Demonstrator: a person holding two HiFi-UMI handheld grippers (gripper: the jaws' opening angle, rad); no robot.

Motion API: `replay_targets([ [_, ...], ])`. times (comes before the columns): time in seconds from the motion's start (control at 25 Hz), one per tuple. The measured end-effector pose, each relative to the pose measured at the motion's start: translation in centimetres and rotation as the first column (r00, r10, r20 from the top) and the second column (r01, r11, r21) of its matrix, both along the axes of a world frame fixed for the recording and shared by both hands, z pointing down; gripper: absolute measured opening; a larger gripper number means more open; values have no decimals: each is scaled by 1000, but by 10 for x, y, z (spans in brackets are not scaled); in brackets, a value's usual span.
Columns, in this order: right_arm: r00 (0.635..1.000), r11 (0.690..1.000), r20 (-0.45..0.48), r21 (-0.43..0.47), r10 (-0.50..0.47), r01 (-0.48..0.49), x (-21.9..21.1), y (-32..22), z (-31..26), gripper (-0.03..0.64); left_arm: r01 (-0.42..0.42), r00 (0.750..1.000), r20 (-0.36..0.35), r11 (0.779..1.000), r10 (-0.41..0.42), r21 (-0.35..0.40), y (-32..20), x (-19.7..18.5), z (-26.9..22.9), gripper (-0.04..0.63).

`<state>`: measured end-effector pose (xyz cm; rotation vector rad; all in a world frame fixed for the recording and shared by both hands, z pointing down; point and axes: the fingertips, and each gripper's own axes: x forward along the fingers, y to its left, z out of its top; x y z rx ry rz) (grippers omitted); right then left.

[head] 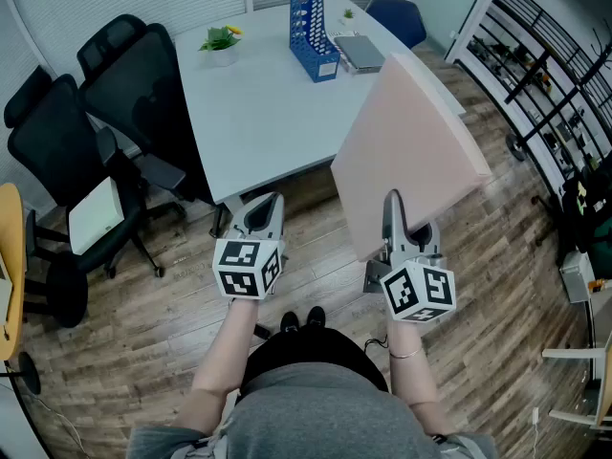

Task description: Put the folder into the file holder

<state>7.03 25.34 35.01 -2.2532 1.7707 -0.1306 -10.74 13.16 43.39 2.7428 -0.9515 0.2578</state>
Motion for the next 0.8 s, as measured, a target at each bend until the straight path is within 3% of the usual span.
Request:
replay_targets([
  [0.32,999,999,47,33,-25,24,13,1,1,163,-10,1000,8,1000,10,0,3,18,1,25],
  [0.8,999,995,32,89,-37,34,41,-5,-13,163,5,999,34,1000,-5,16,-1,41,2,25],
])
